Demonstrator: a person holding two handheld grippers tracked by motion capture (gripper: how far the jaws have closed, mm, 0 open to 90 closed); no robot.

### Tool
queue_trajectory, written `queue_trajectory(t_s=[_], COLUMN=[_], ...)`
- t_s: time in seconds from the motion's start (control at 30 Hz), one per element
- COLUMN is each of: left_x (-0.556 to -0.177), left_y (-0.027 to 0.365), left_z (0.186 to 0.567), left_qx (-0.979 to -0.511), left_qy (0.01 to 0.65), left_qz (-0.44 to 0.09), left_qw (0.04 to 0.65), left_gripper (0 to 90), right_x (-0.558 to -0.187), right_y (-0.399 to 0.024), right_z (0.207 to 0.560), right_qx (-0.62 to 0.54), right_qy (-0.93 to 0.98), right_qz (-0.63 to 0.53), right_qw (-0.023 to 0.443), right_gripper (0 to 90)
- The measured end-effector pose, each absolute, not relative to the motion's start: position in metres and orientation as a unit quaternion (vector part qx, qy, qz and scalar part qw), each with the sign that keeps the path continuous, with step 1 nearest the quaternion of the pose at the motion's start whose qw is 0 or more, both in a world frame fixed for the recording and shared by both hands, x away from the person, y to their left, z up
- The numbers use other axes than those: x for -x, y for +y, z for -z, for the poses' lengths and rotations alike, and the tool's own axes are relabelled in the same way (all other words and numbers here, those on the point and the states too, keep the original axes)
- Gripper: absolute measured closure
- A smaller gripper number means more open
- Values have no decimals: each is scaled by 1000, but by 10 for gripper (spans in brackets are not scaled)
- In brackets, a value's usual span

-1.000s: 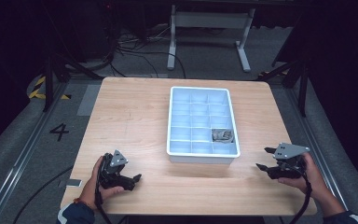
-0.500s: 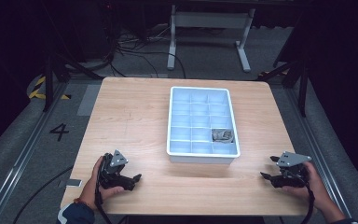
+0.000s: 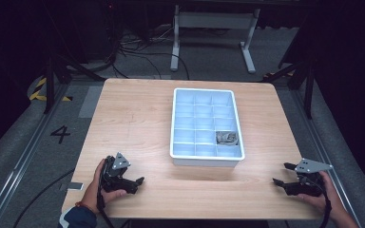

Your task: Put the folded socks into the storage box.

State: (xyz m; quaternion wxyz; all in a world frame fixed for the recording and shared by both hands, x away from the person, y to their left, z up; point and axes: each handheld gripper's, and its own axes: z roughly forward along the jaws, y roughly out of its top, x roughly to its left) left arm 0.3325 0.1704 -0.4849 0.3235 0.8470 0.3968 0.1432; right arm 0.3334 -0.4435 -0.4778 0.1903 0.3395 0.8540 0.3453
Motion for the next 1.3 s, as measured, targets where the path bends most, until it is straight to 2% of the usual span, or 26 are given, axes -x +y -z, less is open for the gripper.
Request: queue_trajectory(t_s=[0.17, 1.3], left_x=[-334, -336], left_y=[170, 170], left_z=[485, 485], left_qx=[-846, -843], left_qy=[398, 405], left_qz=[-143, -147], left_qw=[324, 322], left_gripper=[2, 1], right_x=[-332, -333], right_y=[-452, -453], right_z=[484, 484], right_qx=[-368, -369], right_qy=[836, 836], right_qz=[-371, -370], right_qw=[165, 165], right_gripper=[203, 192])
